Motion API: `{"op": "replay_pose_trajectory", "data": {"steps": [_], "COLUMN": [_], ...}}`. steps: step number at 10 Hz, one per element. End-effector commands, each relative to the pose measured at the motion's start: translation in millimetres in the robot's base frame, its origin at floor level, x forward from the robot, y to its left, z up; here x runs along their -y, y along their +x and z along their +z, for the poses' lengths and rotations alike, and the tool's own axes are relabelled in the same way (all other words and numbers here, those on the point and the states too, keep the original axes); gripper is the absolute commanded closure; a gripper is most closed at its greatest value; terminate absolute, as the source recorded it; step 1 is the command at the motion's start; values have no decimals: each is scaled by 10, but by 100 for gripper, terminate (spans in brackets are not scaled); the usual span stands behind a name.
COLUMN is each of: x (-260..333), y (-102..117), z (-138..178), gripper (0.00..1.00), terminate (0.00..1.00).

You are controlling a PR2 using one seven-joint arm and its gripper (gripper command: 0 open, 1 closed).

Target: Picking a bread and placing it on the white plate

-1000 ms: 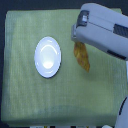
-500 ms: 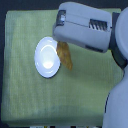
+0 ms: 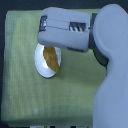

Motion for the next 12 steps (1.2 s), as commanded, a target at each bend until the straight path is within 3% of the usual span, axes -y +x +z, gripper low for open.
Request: {"op": "replay_pose_trajectory", "data": {"steps": [1,5,6,12], "x": [-350,-341,-345,-225], "y": [84,104,85,-88], "z": [-194,-237,-239,-261], "gripper": [100,100,0,0], "terminate": [0,0,0,0]}}
